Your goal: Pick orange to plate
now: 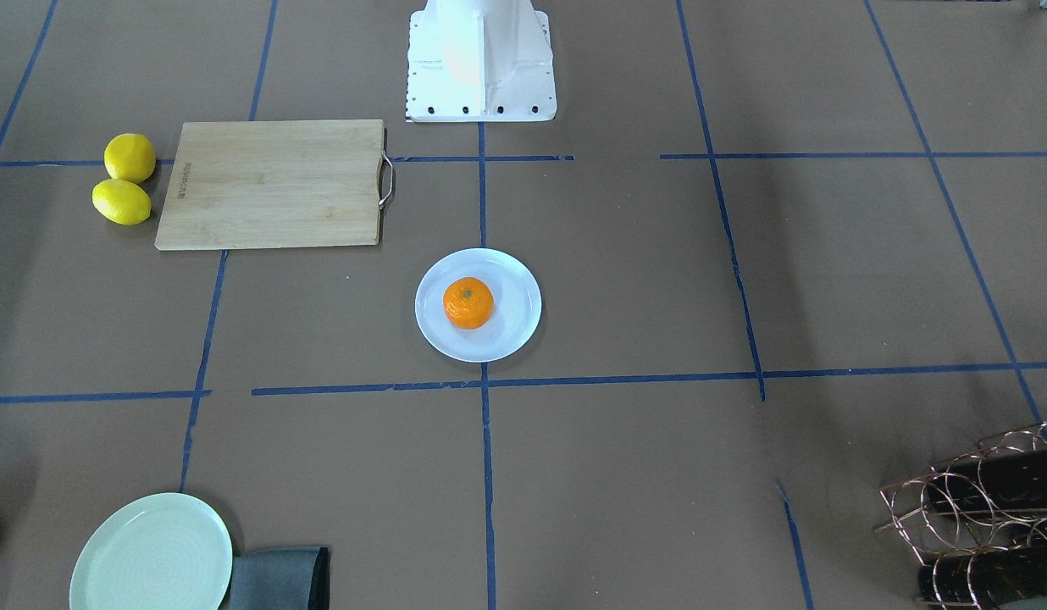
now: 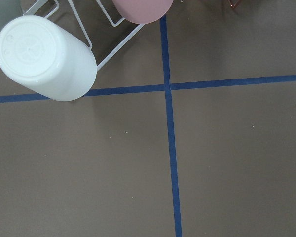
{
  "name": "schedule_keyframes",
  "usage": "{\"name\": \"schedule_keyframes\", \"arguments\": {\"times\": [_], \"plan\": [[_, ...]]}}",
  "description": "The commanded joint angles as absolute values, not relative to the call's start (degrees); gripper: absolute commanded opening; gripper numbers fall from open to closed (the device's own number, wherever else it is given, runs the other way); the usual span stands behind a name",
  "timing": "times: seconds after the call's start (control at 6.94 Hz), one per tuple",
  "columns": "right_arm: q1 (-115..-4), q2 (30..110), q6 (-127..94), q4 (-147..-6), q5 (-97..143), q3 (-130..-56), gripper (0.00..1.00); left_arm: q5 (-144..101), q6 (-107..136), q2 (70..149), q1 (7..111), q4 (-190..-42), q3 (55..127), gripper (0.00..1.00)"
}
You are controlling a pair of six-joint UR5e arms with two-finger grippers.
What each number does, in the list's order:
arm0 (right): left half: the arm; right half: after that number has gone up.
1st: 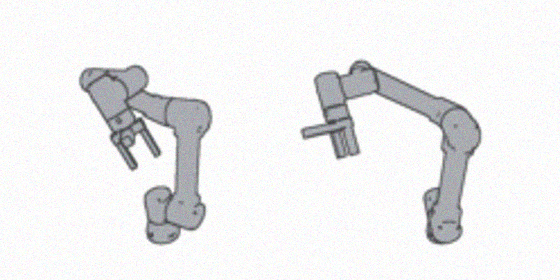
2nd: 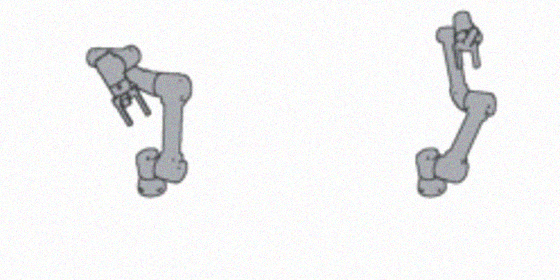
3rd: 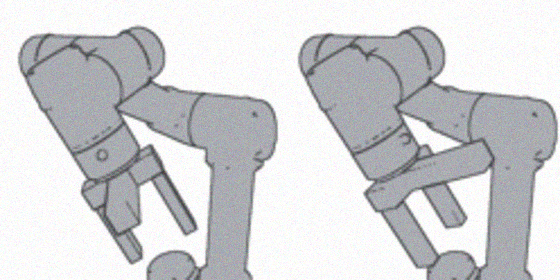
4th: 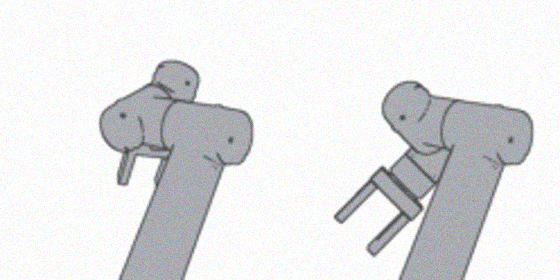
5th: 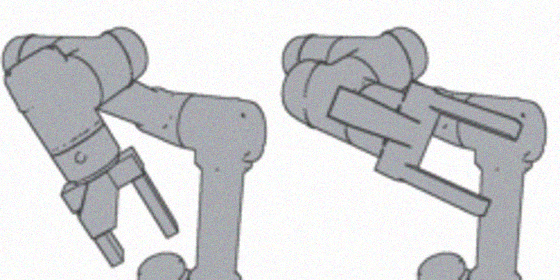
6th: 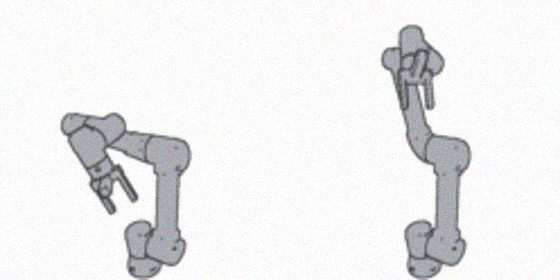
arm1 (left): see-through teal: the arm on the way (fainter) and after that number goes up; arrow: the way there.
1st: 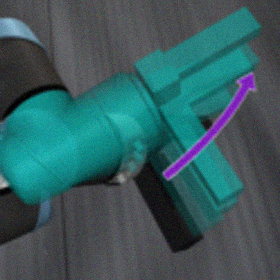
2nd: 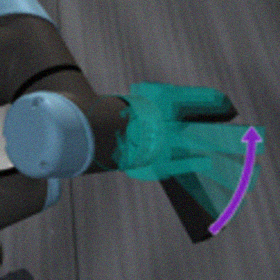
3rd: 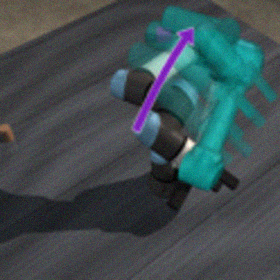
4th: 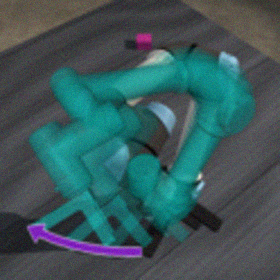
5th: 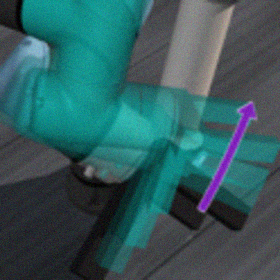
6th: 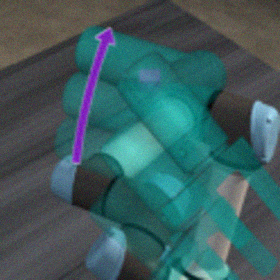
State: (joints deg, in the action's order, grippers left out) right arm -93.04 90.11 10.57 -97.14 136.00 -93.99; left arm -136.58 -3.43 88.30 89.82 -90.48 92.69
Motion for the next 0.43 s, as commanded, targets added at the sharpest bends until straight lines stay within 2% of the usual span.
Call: {"name": "schedule_keyframes", "arguments": {"times": [0.0, 0.29], "plan": [[-93.1, 89.8, 9.9, -96.9, 136.2, -92.6, 1.00, -136.6, -3.4, 88.3, 89.8, -90.5, 92.7, 1.00], [-93.1, 90.3, 6.7, -89.5, 136.3, -89.4, 1.00, -136.6, -3.4, 88.4, 89.8, -90.4, 92.8, 1.00]]}}
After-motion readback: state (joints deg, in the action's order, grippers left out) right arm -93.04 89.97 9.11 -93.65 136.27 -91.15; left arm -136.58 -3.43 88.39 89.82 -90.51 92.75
